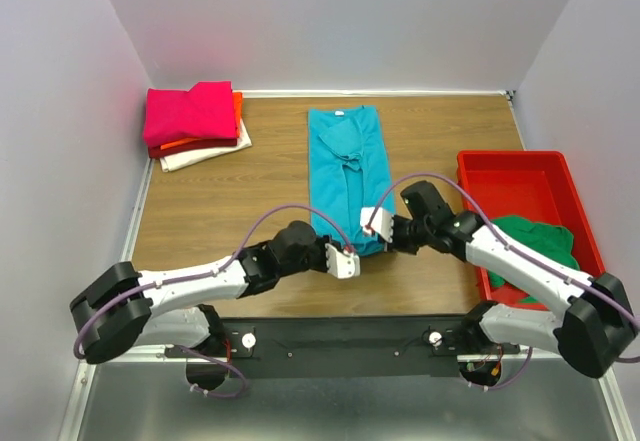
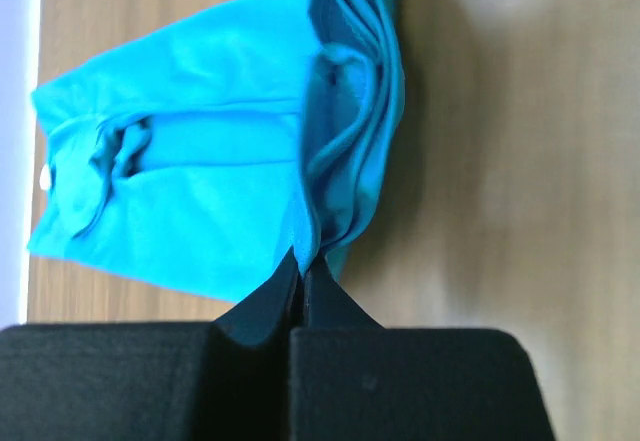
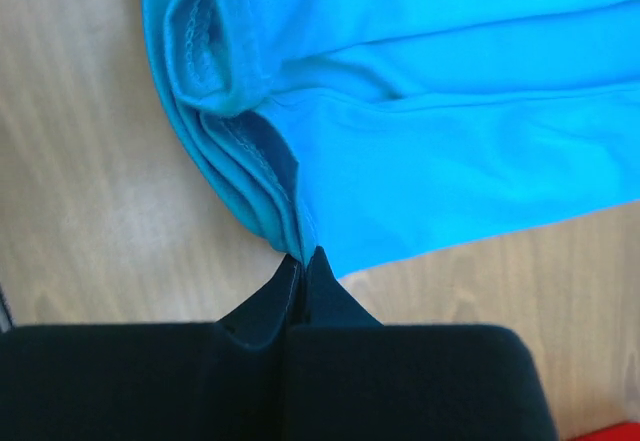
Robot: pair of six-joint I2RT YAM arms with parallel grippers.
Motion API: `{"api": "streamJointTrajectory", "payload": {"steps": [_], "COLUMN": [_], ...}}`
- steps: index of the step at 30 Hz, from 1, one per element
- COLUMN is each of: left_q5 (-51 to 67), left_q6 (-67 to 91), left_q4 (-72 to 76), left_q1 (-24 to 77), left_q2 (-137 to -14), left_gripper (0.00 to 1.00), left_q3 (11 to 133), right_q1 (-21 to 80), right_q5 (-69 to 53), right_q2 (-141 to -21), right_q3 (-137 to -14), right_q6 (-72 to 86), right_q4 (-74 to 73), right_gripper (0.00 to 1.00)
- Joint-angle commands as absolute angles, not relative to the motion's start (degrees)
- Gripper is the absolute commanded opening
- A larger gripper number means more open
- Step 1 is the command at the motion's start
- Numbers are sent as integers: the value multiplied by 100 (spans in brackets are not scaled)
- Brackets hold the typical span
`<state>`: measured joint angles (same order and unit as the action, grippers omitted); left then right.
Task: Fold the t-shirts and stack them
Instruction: Fold the tshirt
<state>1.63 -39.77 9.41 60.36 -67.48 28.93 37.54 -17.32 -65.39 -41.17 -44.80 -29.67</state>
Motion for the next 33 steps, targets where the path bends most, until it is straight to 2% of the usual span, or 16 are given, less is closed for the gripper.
{"api": "streamJointTrajectory", "payload": {"steps": [1, 6, 16, 26, 33], "left_q5": [816, 1028, 1476, 1837, 1565], "left_q6": [-4262, -4465, -4570, -4693, -4474], "left_q4": [1178, 1414, 1415, 1081, 1028], "left_q1": [5459, 4529, 3297, 2874, 2733], "left_q2": [-6925, -7557, -9367, -10485, -11100], "left_gripper": [0, 0, 0, 0, 0], "left_q3": [3251, 3761, 5395, 6512, 7136], "right_q1": [3315, 2567, 2136, 2057, 2030], "right_q5": [-1582, -1618, -1441, -1275, -1116], "right_q2": [-7056, -8372, -10528, -11794, -12418], "right_q3": [-4745, -5859, -7917, -9386, -10168], "right_q6": [-4254, -4543, -4210, -4096, -3798], "right_q4": [-2874, -2812, -2663, -2663, -2663], "right_gripper": [1, 1, 1, 1, 1]}}
